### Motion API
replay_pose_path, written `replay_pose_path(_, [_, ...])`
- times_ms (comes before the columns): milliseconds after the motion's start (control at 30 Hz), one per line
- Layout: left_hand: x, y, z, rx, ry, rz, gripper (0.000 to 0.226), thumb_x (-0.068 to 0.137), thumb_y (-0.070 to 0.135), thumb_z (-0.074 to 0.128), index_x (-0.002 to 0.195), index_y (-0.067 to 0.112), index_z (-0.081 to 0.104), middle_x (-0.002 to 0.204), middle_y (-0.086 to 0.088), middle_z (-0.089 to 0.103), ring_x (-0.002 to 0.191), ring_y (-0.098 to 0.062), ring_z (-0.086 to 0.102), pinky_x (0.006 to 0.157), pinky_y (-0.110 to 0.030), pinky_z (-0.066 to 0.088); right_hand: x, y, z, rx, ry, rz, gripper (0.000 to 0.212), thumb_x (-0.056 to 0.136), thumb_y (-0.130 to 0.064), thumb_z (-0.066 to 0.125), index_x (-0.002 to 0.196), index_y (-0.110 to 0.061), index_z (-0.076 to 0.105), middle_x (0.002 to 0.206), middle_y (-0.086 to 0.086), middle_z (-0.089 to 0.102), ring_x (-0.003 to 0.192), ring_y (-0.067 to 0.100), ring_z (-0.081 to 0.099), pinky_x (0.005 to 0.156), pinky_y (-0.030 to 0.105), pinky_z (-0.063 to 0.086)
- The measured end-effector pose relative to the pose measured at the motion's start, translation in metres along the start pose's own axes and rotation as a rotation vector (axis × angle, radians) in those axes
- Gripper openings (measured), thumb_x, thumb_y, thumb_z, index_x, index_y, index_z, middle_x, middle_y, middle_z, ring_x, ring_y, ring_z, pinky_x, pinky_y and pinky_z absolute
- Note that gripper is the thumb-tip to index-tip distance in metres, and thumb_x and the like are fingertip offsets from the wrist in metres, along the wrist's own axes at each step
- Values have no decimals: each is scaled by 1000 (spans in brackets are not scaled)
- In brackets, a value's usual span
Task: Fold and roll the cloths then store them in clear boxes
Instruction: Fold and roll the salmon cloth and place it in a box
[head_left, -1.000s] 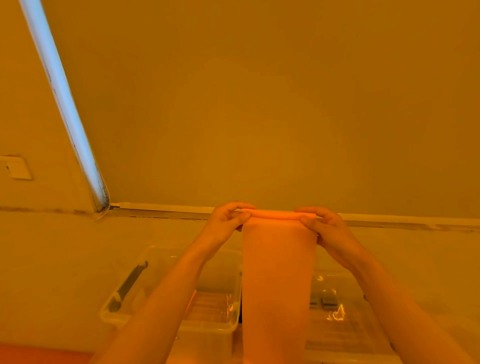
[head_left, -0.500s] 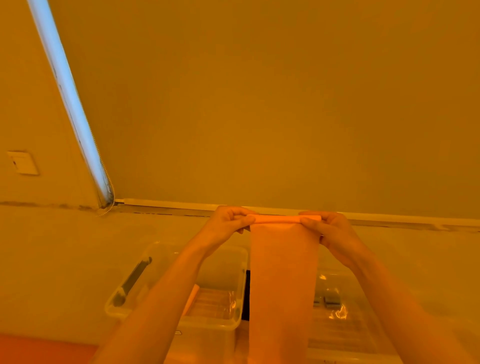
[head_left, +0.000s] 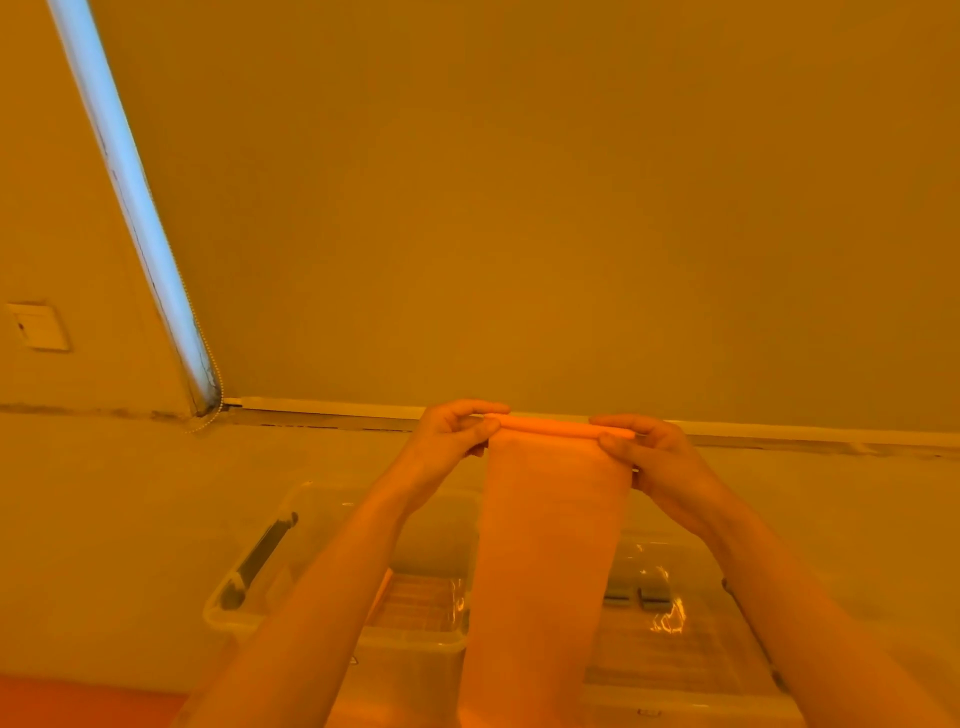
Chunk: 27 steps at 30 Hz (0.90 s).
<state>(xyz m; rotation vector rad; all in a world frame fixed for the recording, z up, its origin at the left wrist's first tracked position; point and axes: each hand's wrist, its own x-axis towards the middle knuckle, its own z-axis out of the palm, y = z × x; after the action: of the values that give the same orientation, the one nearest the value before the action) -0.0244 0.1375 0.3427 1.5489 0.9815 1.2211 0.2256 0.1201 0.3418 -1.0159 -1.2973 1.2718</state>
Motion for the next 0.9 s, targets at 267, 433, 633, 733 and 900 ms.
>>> replay_pose_path(267, [-2, 3, 4, 16, 9, -7, 15, 87, 17, 62, 93, 25, 73, 85, 3, 71, 75, -5, 61, 67, -20, 46, -3, -2, 0, 8, 82, -9, 14, 84, -9, 62, 96, -8, 69, 93, 5, 67, 83, 16, 59, 70, 32, 47])
replay_pose_path(433, [-3, 5, 0, 134, -34, -40, 26, 83, 18, 67, 109, 22, 67, 86, 8, 72, 73, 3, 62, 64, -15, 43, -2, -3, -2, -8, 69, 17, 33, 82, 0, 63, 114, -11, 61, 97, 9, 66, 87, 21, 64, 82, 36, 53])
replay_pose_path(633, [-4, 5, 4, 171, -51, -10, 10, 92, 17, 55, 93, 24, 62, 76, 8, 62, 61, 7, 55, 59, -17, 41, -4, -4, 2, -115, 70, -33, 10, 86, -7, 61, 93, -9, 68, 83, 7, 66, 78, 18, 60, 67, 29, 49])
replay_pose_path(733, [-6, 1, 4, 189, -57, 11, 9, 95, 17, 51, 94, 23, 58, 69, 5, 55, 57, 1, 51, 53, -15, 40, -4, -5, 1, -252, 26, -55, 10, 88, -14, 60, 94, -9, 67, 85, 10, 64, 78, 20, 59, 66, 31, 49])
replay_pose_path(900, [-6, -2, 3, 48, 6, 25, 15, 91, 11, 57, 91, 24, 66, 71, 3, 63, 63, -8, 57, 57, -18, 45, -8, -4, 0, -161, -32, -25, 18, 87, -10, 60, 102, -15, 67, 95, 3, 68, 85, 14, 64, 73, 28, 54])
